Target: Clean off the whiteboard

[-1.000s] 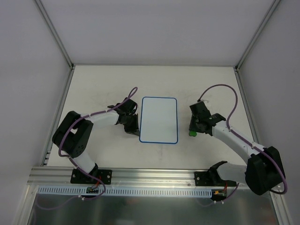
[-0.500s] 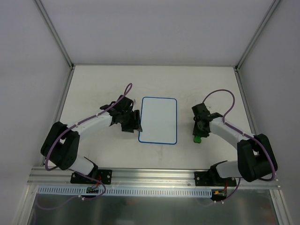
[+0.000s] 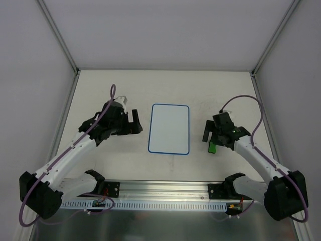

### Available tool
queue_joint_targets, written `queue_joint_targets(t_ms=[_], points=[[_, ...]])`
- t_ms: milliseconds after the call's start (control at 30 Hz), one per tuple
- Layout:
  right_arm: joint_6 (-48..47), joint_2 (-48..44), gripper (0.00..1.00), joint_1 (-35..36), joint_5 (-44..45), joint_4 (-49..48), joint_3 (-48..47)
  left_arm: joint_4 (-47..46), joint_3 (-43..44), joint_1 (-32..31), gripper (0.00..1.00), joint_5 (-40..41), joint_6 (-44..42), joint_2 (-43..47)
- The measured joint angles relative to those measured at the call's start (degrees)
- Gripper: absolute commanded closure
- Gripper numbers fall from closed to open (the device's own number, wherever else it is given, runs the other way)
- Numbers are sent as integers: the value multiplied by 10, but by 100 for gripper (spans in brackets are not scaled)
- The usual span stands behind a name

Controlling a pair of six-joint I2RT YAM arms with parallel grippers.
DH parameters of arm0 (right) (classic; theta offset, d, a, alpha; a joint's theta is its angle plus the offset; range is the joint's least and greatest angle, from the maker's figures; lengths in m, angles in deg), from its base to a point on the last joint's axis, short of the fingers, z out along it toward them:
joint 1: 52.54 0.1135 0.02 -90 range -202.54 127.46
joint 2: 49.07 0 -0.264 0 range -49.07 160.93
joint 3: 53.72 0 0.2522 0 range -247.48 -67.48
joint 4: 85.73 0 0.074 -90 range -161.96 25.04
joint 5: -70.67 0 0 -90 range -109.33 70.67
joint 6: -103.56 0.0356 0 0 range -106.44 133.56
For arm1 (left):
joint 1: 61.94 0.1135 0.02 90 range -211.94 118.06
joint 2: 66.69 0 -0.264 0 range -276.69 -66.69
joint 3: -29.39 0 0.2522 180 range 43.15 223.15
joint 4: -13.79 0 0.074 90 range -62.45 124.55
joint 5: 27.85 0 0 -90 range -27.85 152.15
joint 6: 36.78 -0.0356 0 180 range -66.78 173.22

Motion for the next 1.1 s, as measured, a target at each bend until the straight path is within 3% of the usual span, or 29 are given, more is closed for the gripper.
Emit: queue_joint_targets(t_ms=[433, 733, 867, 1100], points=[[-108, -358, 1, 0, 114, 88, -97, 74, 0, 5, 1, 206, -63, 347], [-182, -546, 1, 0, 158, 108, -101, 75, -28, 5, 1, 300, -96, 512], [-188, -597, 1, 0, 154, 106, -67, 76, -84, 5, 1, 315, -95, 561], [-189, -602, 1, 0, 142, 107, -37, 77, -141, 5, 1, 315, -93, 608]])
